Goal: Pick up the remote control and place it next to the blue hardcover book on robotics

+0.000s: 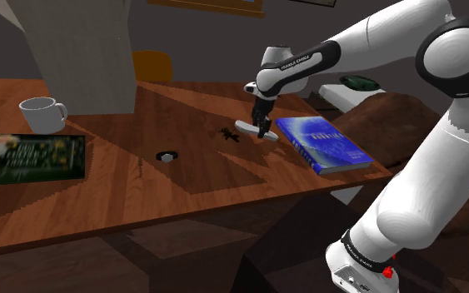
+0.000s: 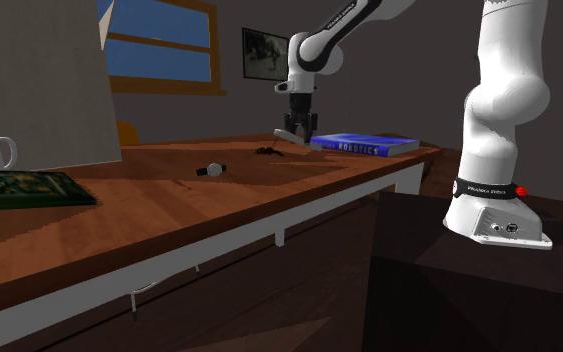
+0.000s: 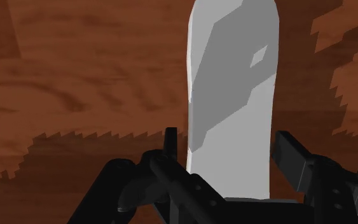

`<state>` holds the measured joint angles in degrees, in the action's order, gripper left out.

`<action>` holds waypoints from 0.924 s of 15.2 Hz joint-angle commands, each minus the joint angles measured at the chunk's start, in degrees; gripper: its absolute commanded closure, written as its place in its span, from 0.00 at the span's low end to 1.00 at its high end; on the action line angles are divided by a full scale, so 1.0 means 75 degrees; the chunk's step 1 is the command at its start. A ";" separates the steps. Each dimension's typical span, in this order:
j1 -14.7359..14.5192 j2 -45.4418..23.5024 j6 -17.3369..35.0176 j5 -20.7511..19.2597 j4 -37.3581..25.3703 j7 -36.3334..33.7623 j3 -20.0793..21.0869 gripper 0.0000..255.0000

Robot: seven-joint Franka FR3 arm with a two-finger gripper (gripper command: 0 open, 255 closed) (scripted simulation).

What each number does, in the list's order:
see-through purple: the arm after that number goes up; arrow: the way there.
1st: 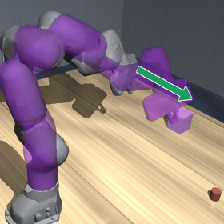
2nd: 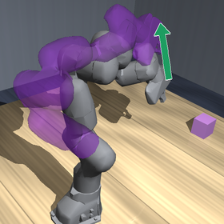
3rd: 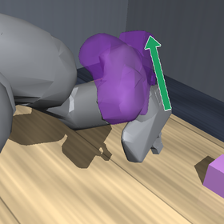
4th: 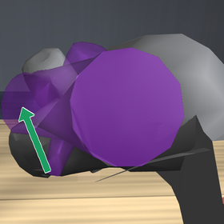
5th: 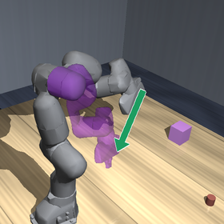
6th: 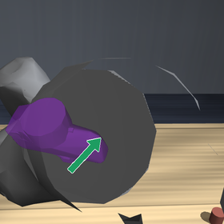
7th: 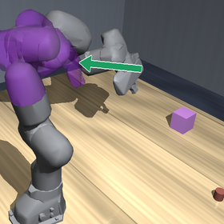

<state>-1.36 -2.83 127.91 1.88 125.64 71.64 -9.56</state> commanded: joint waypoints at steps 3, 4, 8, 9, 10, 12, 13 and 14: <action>0.0003 -0.0179 0.0312 0.0037 0.0184 0.0026 0.0003 1.00; 0.0003 -0.0181 0.0312 0.0037 0.0182 0.0026 0.0003 1.00; 0.0003 -0.0181 0.0312 0.0037 0.0182 0.0026 0.0003 1.00; 0.0003 -0.0181 0.0312 0.0037 0.0182 0.0026 0.0003 1.00; -0.0001 -0.0202 0.0304 0.0041 0.0152 0.0020 0.0008 0.00; -0.0006 -0.0192 0.0327 0.0039 0.0185 0.0011 0.0011 0.00; -0.0006 -0.0190 0.0326 0.0039 0.0186 0.0011 0.0011 0.00; -0.0005 -0.0192 0.0326 0.0039 0.0185 0.0013 0.0010 0.00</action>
<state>-1.39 -4.26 130.36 2.17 127.01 71.74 -9.49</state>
